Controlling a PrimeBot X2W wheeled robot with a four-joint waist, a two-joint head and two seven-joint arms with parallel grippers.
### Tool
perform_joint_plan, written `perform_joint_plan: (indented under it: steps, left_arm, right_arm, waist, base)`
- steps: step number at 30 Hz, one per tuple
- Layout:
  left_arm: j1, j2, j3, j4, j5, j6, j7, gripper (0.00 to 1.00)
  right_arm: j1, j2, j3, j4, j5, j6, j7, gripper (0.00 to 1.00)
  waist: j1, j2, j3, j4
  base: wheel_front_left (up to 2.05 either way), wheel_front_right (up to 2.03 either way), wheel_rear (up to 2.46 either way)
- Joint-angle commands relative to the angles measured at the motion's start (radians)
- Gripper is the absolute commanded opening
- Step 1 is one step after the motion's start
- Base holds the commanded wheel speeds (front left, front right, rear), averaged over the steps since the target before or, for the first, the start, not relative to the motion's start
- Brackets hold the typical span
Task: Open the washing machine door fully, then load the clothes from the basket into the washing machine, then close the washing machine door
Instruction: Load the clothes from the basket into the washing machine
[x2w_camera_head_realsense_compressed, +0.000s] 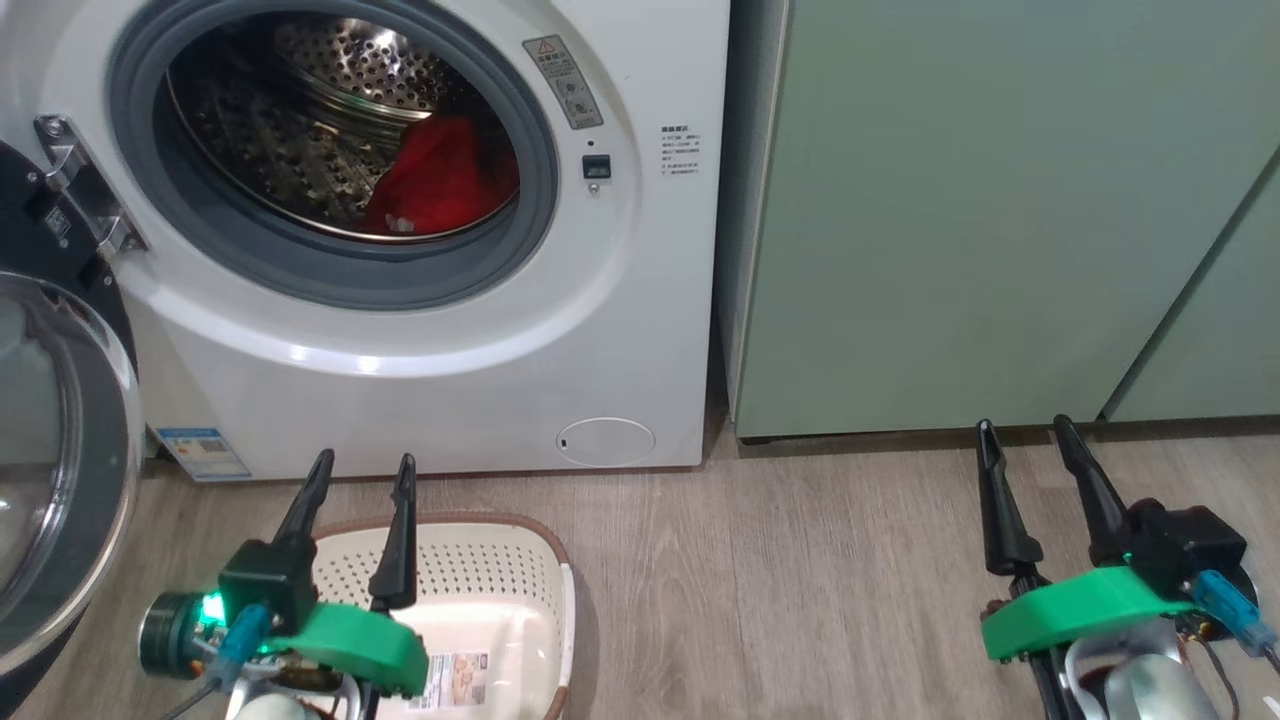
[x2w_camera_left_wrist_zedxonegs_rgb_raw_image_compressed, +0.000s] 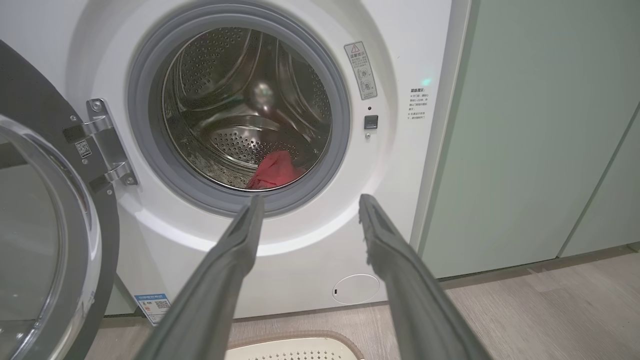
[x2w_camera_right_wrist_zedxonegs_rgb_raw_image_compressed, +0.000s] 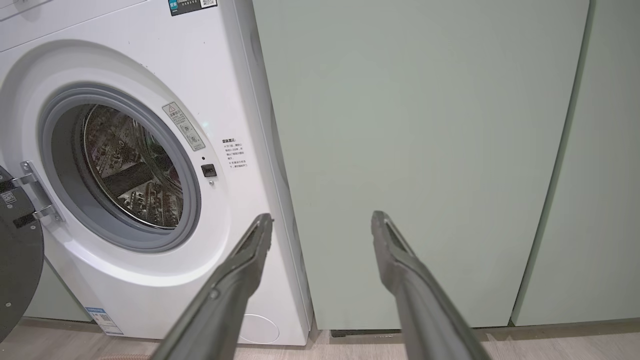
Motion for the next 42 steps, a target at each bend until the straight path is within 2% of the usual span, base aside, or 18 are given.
perform_joint_plan:
  steps: [1,42]
  left_arm:
    - [-0.037,-0.004,0.034,-0.03,0.008,-0.006,-0.01,1.0]
    - [-0.038,-0.009,0.024,-0.018,-0.012,0.001,-0.01,1.0]
  right_arm:
    - [-0.033,-0.003,0.021,-0.038,0.005,0.0,-0.009,1.0]
    - [-0.034,-0.003,0.034,-0.036,0.008,0.0,-0.009,1.0]
  waist:
    - [0.0001,-0.0001,-0.001,0.001]
    - [0.0001,-0.0001,0.005,0.005]
  base:
    - [0.0,0.0,0.0]
    - [0.0,0.0,0.0]
